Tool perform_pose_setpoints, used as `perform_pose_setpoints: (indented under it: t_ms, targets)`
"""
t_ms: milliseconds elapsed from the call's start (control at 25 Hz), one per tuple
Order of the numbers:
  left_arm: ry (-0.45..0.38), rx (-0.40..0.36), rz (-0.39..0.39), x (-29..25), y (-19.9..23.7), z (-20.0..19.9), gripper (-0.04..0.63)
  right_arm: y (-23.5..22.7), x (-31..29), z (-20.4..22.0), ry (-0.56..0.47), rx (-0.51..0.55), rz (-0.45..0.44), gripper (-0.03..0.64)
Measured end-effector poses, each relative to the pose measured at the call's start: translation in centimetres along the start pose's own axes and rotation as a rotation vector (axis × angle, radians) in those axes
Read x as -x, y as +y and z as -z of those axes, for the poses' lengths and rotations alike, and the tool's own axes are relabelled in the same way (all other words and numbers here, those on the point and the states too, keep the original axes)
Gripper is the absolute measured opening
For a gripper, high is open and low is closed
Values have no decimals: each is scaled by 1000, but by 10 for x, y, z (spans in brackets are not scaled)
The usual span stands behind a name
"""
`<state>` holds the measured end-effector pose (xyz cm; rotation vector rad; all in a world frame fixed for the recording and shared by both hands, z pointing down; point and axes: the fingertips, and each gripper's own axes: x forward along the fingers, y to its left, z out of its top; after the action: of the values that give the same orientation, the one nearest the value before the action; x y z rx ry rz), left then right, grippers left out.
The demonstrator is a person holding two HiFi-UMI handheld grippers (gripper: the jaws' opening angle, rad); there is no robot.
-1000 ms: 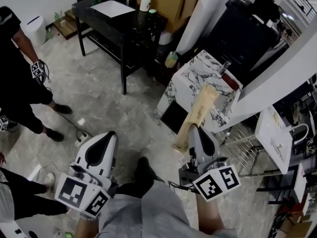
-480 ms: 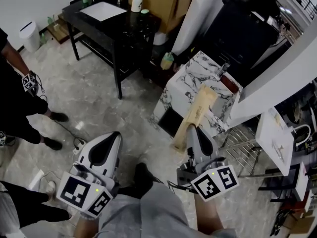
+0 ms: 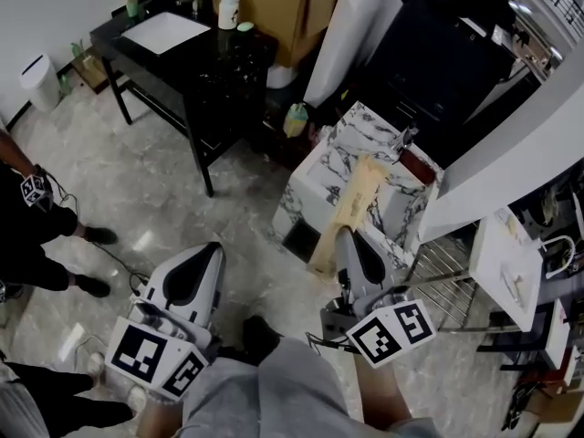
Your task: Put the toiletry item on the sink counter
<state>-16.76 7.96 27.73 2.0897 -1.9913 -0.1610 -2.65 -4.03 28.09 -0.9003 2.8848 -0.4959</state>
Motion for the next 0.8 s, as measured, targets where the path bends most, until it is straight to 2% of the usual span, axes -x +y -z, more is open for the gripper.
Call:
perform_pose_setpoints:
  t_ms: [360,600,800]
  targets:
    - [-21,-5,-16,-67,14,-16,5,-46,-51,-23,-14,-4,-18,3]
    - [-25,-12,-23,-98,18,-20,5,-72,-62,-30,-22,1,-11,3]
    - [-13,-7,6,-122,9,-21,5,-92,-63,-32,-13,-10,12,3]
